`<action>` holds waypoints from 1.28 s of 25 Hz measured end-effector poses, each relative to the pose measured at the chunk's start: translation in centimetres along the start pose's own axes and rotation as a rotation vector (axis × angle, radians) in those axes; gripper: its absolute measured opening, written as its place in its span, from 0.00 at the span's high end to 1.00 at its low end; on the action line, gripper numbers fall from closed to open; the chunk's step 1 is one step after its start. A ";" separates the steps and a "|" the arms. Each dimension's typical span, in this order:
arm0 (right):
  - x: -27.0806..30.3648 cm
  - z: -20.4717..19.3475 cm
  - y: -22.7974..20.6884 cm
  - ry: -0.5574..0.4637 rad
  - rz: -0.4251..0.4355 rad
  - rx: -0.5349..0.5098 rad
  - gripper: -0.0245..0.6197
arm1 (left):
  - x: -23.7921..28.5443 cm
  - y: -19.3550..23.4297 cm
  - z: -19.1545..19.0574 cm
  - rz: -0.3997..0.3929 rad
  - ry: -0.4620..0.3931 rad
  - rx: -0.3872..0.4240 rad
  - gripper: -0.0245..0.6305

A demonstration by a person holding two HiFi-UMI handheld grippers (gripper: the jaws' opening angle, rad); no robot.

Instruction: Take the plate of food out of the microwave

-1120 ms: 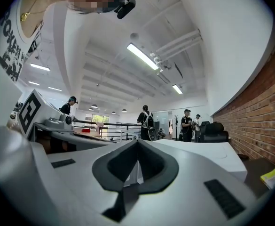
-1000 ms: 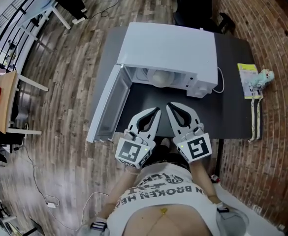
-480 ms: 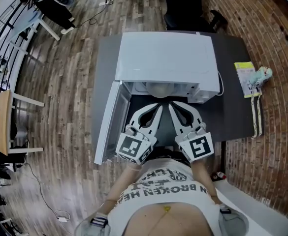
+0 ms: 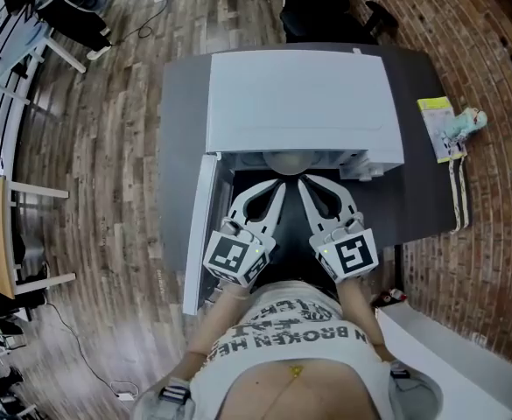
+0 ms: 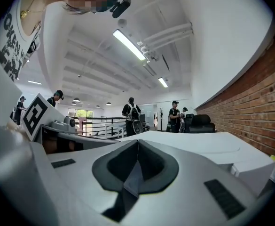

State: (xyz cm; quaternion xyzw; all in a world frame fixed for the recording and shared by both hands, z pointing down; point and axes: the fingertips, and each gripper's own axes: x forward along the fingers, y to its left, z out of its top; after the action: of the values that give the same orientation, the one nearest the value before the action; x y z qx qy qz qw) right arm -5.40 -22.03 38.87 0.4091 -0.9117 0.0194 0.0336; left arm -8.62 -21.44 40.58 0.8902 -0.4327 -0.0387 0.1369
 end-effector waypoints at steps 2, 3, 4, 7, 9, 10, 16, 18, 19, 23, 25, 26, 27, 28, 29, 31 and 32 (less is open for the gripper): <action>0.6 -1.0 -0.2 0.025 -0.006 -0.007 0.95 | 0.6 0.7 -0.6 -0.015 0.012 -0.011 0.96; 0.8 -1.5 -0.4 0.040 -0.010 -0.009 0.95 | 0.9 0.9 -0.8 -0.022 0.019 -0.018 0.96; 0.9 -1.9 -0.5 0.053 -0.015 -0.006 0.95 | 1.2 0.9 -1.1 -0.027 0.027 -0.023 0.96; 1.1 -2.7 -1.1 0.071 -0.022 0.014 0.95 | 1.9 1.0 -2.0 -0.031 0.053 -0.025 0.96; 1.3 -3.1 -1.6 0.077 -0.012 0.017 0.95 | 2.5 1.1 -2.5 -0.022 0.066 -0.024 0.96; 1.4 -3.4 -1.9 0.085 -0.005 0.018 0.95 | 2.8 1.2 -2.8 -0.014 0.072 -0.023 0.96; 2.0 -5.6 -3.2 0.154 0.048 0.002 0.95 | 4.0 2.0 -4.2 0.046 0.088 -0.050 0.96; 2.3 -6.8 -3.6 0.180 0.055 0.007 0.95 | 4.4 2.4 -5.0 0.057 0.098 -0.060 0.96; 2.4 -7.5 -3.8 0.196 0.056 0.014 0.95 | 4.5 2.6 -5.5 0.061 0.105 -0.066 0.96; 2.7 -10.3 -4.8 0.257 0.053 0.032 0.95 | 4.9 3.4 -7.8 0.084 0.141 -0.080 0.96; 2.8 -11.7 -5.3 0.288 0.050 0.026 0.95 | 5.1 3.8 -9.0 0.095 0.163 -0.084 0.96; 2.7 -12.5 -5.5 0.304 0.048 0.026 0.95 | 5.2 4.0 -9.7 0.098 0.176 -0.083 0.96; 2.8 -13.2 -5.7 0.317 0.046 0.028 0.95 | 5.3 4.1 -10.4 0.099 0.190 -0.083 0.96; 2.8 -13.9 -5.8 0.326 0.044 0.029 0.95 | 5.4 4.2 -11.1 0.101 0.203 -0.087 0.96; 2.9 -14.5 -6.0 0.336 0.043 0.031 0.95 | 5.5 4.5 -11.8 0.104 0.214 -0.099 0.96; 3.1 -16.0 -6.1 0.368 0.043 0.045 0.95 | 5.6 5.1 -13.2 0.116 0.235 -0.136 0.96; 3.1 -16.7 -6.2 0.387 0.042 0.056 0.95 | 5.6 5.4 -13.9 0.121 0.246 -0.153 0.96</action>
State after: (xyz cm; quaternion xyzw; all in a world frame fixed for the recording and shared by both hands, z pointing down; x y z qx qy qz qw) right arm -2.07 -27.44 55.84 0.3794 -0.8956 0.1239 0.1966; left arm -6.66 -26.11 55.65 0.8476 -0.4612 0.0461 0.2584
